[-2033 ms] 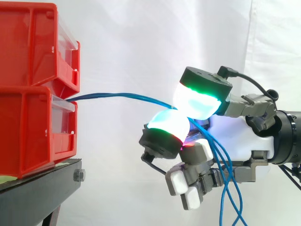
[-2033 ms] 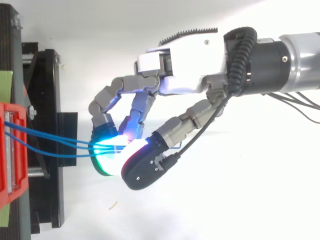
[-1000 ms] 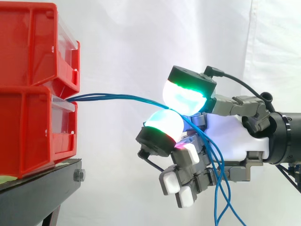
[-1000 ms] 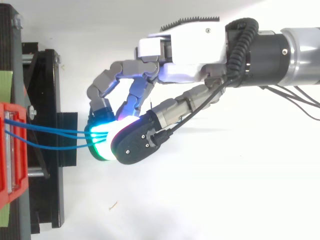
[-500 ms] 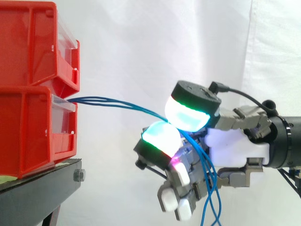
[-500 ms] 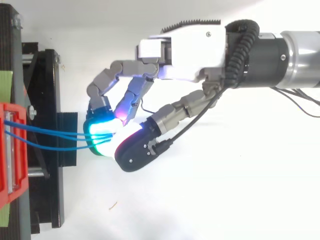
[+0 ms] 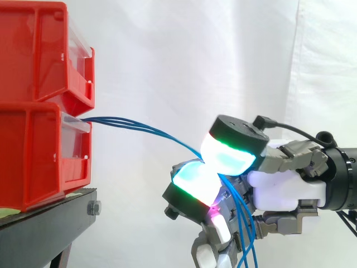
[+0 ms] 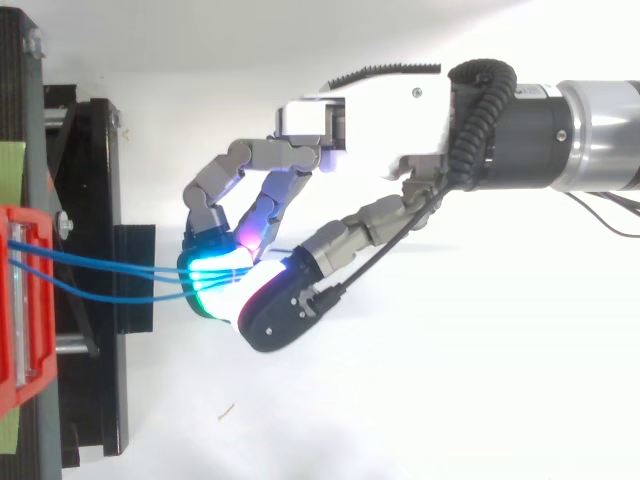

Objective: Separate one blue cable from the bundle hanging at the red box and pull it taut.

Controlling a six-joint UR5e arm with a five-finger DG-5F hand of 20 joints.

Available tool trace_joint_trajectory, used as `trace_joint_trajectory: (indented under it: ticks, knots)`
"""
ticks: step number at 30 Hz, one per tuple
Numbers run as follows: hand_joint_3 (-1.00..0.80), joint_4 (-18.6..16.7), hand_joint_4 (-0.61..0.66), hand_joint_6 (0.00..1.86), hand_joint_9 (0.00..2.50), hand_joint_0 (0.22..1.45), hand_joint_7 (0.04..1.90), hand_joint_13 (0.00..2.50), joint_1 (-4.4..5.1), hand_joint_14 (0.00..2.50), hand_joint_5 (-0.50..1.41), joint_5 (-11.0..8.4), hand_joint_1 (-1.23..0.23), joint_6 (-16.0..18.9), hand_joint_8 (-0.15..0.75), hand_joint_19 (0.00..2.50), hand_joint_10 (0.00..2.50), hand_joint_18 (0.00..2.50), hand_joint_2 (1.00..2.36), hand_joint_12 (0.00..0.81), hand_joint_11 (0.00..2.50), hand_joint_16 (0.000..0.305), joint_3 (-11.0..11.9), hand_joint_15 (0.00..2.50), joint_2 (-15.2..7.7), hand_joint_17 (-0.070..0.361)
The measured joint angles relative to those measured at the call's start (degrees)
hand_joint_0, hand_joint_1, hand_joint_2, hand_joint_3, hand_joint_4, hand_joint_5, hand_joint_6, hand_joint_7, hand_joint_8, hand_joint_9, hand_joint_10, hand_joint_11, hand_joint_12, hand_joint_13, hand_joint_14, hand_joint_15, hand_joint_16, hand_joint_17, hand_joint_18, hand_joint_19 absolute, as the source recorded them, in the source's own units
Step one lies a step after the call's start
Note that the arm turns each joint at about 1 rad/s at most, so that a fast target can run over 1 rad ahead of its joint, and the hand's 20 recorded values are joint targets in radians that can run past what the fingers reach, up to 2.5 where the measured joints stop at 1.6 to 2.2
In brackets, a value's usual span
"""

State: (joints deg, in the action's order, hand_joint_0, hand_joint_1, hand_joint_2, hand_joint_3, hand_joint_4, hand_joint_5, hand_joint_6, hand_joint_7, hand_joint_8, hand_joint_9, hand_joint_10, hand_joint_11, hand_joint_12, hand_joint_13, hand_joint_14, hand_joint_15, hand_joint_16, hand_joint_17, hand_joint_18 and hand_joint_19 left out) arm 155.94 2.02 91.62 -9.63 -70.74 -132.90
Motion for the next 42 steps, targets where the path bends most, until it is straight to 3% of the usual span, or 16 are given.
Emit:
trace_joint_trajectory:
  ticks: [6, 11, 16, 18, 22, 28, 42]
  knots:
    - [-0.35, -0.27, 0.14, 0.85, 0.97, 0.60, 1.20, 0.88, 0.00, 0.02, -0.15, -0.03, -0.46, 0.20, 0.365, 0.50, 0.01, 0.86, 1.01, 0.404, 0.63, 0.051, -0.01, 0.46, 0.01, 0.115]
    - [-0.50, -0.39, 0.17, 0.86, 0.95, 0.48, 1.16, 0.90, 0.01, 0.01, -0.16, -0.03, -0.52, 0.22, 0.381, 0.48, 0.01, 0.90, 1.00, 0.425, 0.63, 0.055, -0.01, 0.45, 0.01, 0.124]
    - [-0.50, -0.38, 0.15, 0.85, 0.96, 0.52, 1.11, 0.89, -0.02, 0.01, -0.16, -0.03, -0.29, 0.23, 0.369, 0.49, 0.01, 0.89, 1.00, 0.406, 0.63, 0.053, -0.01, 0.45, 0.01, 0.119]
    - [-0.50, -0.40, 0.14, 0.84, 0.97, 0.54, 1.10, 0.89, -0.15, 0.01, -0.15, 0.00, -0.26, 0.25, 0.366, 0.51, 0.01, 0.88, 1.00, 0.396, 0.63, 0.051, -0.02, 0.46, 0.01, 0.114]
    - [-0.49, -0.89, 0.14, 0.83, 0.98, 0.59, 1.11, 0.90, -0.64, 0.01, -0.15, -0.06, -0.33, 0.35, 0.360, 0.51, 0.02, 0.88, 1.00, 0.391, 0.63, 0.048, -0.01, 0.46, 0.01, 0.109]
    - [-0.50, -1.55, 0.16, 0.80, 0.97, 0.55, 1.09, 0.90, -0.93, 0.01, -0.15, -1.64, -0.41, 0.40, 0.367, 0.49, 0.01, 0.88, 1.00, 0.401, 0.64, 0.050, -0.02, 0.46, -0.42, 0.113]
    - [-0.50, -4.58, 0.24, 0.73, 0.93, 0.47, 1.03, 0.91, 0.52, 0.01, -0.16, -3.39, -0.38, 0.33, 0.385, 0.44, 0.01, 0.92, 1.00, 0.437, 0.62, 0.058, -0.02, 0.45, -2.88, 0.130]
